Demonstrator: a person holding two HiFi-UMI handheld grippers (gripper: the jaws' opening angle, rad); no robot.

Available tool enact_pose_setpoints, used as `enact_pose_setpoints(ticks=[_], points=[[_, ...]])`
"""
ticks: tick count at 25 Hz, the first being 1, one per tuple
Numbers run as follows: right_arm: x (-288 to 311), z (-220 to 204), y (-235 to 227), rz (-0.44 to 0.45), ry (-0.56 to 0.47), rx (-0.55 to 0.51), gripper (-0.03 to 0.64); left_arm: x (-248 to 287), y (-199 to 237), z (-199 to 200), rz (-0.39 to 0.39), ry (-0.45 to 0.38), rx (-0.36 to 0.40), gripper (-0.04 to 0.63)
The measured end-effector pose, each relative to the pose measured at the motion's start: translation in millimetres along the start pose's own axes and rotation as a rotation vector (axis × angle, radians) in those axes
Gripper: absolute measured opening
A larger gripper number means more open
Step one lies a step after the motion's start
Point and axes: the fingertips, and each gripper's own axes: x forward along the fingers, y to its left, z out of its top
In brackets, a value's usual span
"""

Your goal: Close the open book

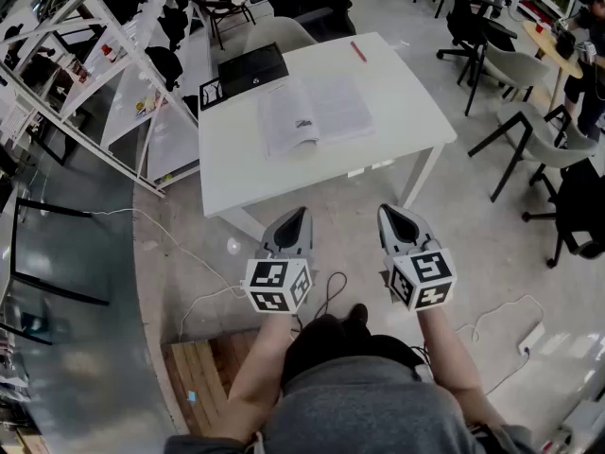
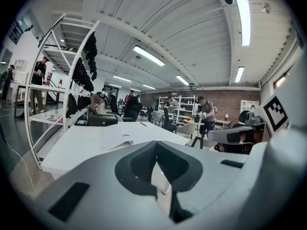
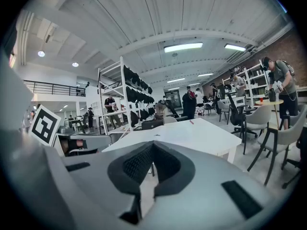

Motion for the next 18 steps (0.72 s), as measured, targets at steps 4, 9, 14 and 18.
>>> enact_pose_setpoints(ticks=[4, 9, 14, 18], points=[[-8, -5, -9, -0.02, -0.007, 0.029, 0.002, -2, -6, -4, 0.002, 0.004, -0.014, 0.006], [-14, -5, -21, -0.042, -0.025, 0.068, 0.002, -1, -6, 1, 0.01, -0.003, -0.059, 0.006], [-16, -1, -26, -0.036, -0.036, 0.072, 0.002, 0, -4, 4, 0.032, -0.005, -0.052, 0.008], [-17, -4, -29, -0.035, -0.033, 0.072, 0.002, 0, -6, 3, 0.026, 0.003, -0.043, 0.034]])
